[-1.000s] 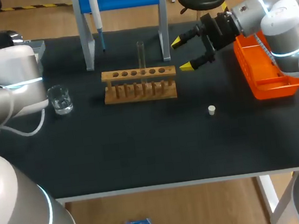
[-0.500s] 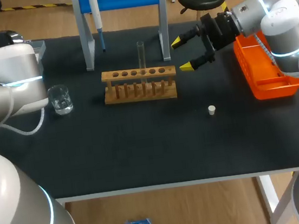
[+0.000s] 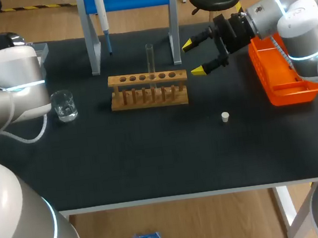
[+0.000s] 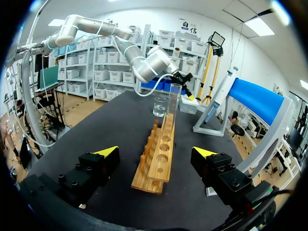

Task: Invert the test tube, pick up the pipette, mount the tip to pipette, aspirate from beaker and dispense into the tube, eject the tip, return the pipette, and cap with the stopper.

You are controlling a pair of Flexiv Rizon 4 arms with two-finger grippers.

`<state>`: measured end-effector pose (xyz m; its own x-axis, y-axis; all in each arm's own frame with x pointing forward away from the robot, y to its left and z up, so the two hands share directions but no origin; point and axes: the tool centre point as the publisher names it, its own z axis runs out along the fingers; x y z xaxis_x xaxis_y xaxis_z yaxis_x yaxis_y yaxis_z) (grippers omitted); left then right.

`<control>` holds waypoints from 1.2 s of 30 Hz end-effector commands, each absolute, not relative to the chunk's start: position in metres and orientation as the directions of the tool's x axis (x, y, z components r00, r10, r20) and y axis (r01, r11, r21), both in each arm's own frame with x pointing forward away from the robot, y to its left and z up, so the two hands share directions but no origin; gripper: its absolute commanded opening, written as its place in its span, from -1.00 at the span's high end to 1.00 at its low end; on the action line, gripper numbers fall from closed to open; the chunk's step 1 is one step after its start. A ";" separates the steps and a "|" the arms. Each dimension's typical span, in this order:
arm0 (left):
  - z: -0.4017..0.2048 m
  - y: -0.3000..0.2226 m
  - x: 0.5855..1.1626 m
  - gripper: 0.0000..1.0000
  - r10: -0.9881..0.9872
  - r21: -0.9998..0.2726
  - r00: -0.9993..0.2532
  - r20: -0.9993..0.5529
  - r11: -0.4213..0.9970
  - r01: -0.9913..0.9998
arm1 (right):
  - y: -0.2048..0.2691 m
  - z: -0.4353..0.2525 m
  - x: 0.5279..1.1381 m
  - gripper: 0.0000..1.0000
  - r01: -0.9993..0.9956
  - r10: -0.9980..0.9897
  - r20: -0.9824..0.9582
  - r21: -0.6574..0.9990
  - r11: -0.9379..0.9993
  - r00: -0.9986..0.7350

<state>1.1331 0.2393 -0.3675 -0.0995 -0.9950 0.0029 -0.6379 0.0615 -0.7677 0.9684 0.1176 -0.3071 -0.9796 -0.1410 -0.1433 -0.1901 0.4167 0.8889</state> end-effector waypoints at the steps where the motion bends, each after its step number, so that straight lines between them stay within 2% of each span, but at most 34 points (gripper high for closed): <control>1: -0.366 0.239 1.132 1.00 -0.995 -0.767 -0.099 0.000 0.063 -0.639 | 0.117 -0.306 0.969 -1.00 -0.190 -0.143 -0.142 0.888 0.419 -0.979; 36: -0.321 0.239 1.131 1.00 -0.992 -0.785 -0.107 -0.065 0.117 -0.608 | 0.117 -0.306 0.969 -1.00 -0.190 -0.143 -0.142 0.888 0.419 -0.979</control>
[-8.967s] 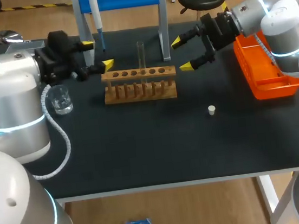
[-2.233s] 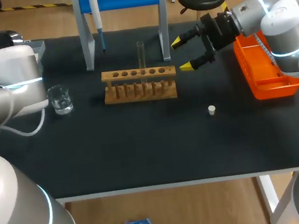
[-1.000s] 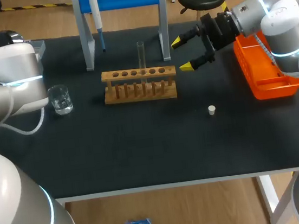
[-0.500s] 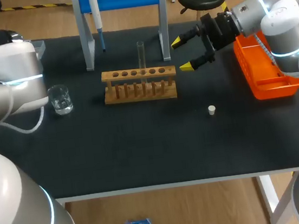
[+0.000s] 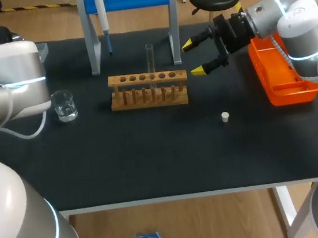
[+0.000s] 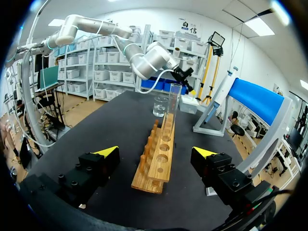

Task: Invert the test tube, pick up the pipette, mount the tip to pipette, aspirate from beaker and dispense into the tube, eject the tip, return the pipette, and cap with the stopper.

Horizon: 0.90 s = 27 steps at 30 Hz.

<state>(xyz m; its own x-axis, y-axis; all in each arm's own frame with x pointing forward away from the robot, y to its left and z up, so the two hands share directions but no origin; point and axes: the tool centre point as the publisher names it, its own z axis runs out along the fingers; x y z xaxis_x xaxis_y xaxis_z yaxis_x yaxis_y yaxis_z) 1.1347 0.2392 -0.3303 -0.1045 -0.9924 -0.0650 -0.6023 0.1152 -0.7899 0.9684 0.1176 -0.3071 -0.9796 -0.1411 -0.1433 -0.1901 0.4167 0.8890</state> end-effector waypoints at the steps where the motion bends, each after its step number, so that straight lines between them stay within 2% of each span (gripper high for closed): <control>1: -0.320 0.239 1.130 1.00 -0.992 -0.786 -0.107 -0.069 0.120 -0.606 | 0.117 -0.306 0.969 -1.00 -0.190 -0.143 -0.142 0.888 0.419 -0.979; 17: -0.278 0.230 1.121 1.00 -0.985 -0.810 -0.121 -0.122 0.170 -0.562 | 0.117 -0.306 0.969 -1.00 -0.190 -0.143 -0.142 0.888 0.419 -0.979; 23: -0.247 0.215 1.111 1.00 -0.964 -0.822 -0.216 -0.154 0.247 -0.514 | 0.117 -0.306 0.969 -1.00 -0.190 -0.143 -0.142 0.888 0.419 -0.979; 27: -0.223 0.201 1.098 1.00 -0.928 -0.834 -0.334 -0.166 0.312 -0.454 | 0.117 -0.306 0.969 -1.00 -0.190 -0.143 -0.142 0.888 0.419 -0.979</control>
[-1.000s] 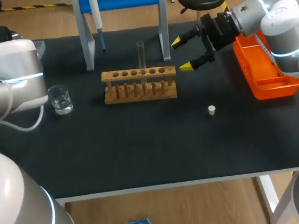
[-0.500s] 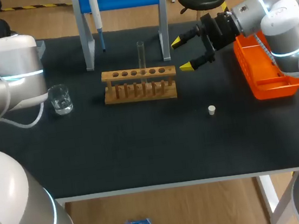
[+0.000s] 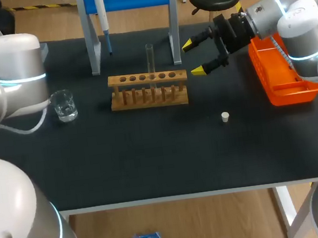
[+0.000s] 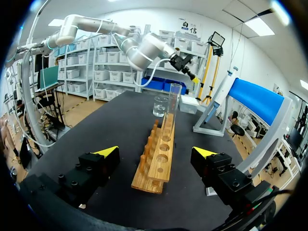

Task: Invert the test tube, pick up the pipette, mount the tip to pipette, aspirate from beaker and dispense into the tube, eject the tip, return the pipette, and cap with the stopper.

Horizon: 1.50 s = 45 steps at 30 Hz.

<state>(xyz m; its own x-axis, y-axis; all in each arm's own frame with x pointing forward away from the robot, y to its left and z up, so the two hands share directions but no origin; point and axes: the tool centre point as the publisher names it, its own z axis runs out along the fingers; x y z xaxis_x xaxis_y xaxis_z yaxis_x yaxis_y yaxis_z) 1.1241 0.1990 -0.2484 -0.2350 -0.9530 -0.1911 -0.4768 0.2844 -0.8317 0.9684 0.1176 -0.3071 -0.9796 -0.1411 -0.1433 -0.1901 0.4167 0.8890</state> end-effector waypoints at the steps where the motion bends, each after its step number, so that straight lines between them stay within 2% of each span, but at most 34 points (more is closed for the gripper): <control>1: -0.217 0.198 1.093 1.00 -0.914 -0.834 -0.370 -0.168 0.332 -0.440 | 0.117 -0.306 0.969 -1.00 -0.190 -0.143 -0.142 0.888 0.419 -0.979; 13: -0.170 0.146 1.027 1.00 -0.704 -0.806 -0.688 -0.176 0.505 -0.310 | 0.117 -0.306 0.969 -1.00 -0.190 -0.143 -0.142 0.888 0.419 -0.979; 23: -0.155 0.082 0.959 1.00 -0.512 -0.749 -0.839 -0.183 0.626 -0.218 | 0.117 -0.306 0.969 -1.00 -0.190 -0.143 -0.142 0.888 0.419 -0.979; 45: -0.155 0.082 0.959 1.00 -0.512 -0.749 -0.839 -0.183 0.626 -0.218 | 0.117 -0.306 0.969 -1.00 -0.190 -0.143 -0.142 0.888 0.419 -0.979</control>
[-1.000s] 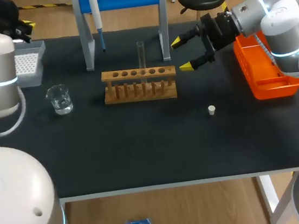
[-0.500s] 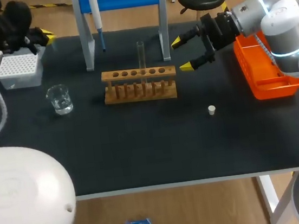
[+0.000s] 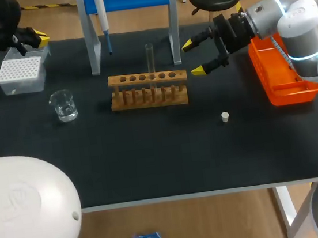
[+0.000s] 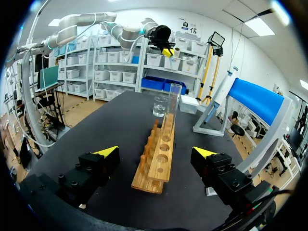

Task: Invert the test tube, pick up the pipette, mount the tip to pipette, aspirate from beaker and dispense into the tube, eject the tip, return the pipette, and cap with the stopper.

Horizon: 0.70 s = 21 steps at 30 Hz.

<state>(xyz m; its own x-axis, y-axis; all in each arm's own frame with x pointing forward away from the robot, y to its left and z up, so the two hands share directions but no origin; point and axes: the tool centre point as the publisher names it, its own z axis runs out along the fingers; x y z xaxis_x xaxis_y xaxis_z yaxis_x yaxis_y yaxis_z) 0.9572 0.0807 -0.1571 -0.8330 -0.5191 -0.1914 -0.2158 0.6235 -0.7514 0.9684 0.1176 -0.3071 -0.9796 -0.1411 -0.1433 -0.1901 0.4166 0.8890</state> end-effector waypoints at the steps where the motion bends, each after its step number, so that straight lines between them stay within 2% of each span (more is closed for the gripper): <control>1: -0.155 0.082 0.959 1.00 -0.512 -0.749 -0.839 -0.183 0.626 -0.218 | 0.117 -0.306 0.969 -1.00 -0.190 -0.143 -0.142 0.888 0.419 -0.979; 11: -0.109 0.009 0.948 1.00 -0.237 -0.699 -0.951 -0.197 0.715 -0.033 | 0.117 -0.306 0.969 -1.00 -0.190 -0.143 -0.142 0.888 0.419 -0.979; 21: -0.107 -0.057 0.936 1.00 -0.084 -0.685 -0.982 -0.169 0.727 0.056 | 0.117 -0.306 0.969 -1.00 -0.190 -0.143 -0.142 0.888 0.419 -0.979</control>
<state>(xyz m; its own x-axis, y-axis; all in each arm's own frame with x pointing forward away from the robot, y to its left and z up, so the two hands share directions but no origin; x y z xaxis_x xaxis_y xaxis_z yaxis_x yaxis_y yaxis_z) 0.9262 -0.0415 -0.1043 -0.9739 -0.1097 -0.1988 0.0615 0.7155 -0.6959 0.9684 0.1175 -0.3071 -0.9796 -0.1410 -0.1431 -0.1899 0.4168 0.8889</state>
